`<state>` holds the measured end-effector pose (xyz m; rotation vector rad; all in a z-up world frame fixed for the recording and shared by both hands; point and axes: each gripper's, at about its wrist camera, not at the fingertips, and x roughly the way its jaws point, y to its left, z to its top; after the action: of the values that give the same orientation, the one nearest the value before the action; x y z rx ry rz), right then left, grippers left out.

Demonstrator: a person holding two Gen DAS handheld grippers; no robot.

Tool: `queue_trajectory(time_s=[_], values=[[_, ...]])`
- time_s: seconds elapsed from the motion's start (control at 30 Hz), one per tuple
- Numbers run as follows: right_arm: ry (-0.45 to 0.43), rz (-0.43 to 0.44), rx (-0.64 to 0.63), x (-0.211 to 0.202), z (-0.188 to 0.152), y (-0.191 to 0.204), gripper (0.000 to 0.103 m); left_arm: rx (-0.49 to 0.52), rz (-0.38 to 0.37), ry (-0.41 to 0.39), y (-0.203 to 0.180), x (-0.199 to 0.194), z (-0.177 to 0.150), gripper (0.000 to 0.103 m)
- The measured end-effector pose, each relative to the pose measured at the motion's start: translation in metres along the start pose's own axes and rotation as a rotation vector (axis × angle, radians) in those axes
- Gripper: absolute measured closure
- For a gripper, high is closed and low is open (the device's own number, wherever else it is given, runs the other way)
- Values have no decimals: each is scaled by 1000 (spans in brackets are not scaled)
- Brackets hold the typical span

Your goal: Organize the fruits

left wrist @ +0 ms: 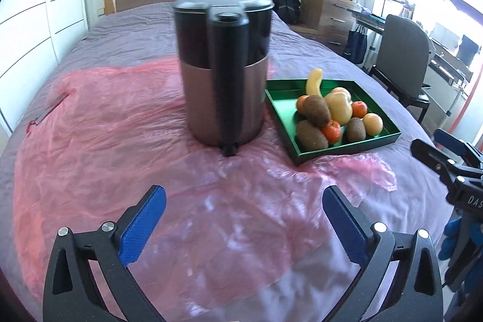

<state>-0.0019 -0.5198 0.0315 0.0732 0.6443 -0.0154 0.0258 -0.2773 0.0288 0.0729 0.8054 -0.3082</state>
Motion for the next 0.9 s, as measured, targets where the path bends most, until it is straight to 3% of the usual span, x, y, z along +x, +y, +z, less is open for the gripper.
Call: queue_trajectory(time_s=[0.43,0.9], values=[[-9,13,2,-31,-17,13,0,-74,52,-28,55,-47,-33,1],[-6,31,-25,-34,-18,31,0,-55,71,-53,60,-57,-38,1]])
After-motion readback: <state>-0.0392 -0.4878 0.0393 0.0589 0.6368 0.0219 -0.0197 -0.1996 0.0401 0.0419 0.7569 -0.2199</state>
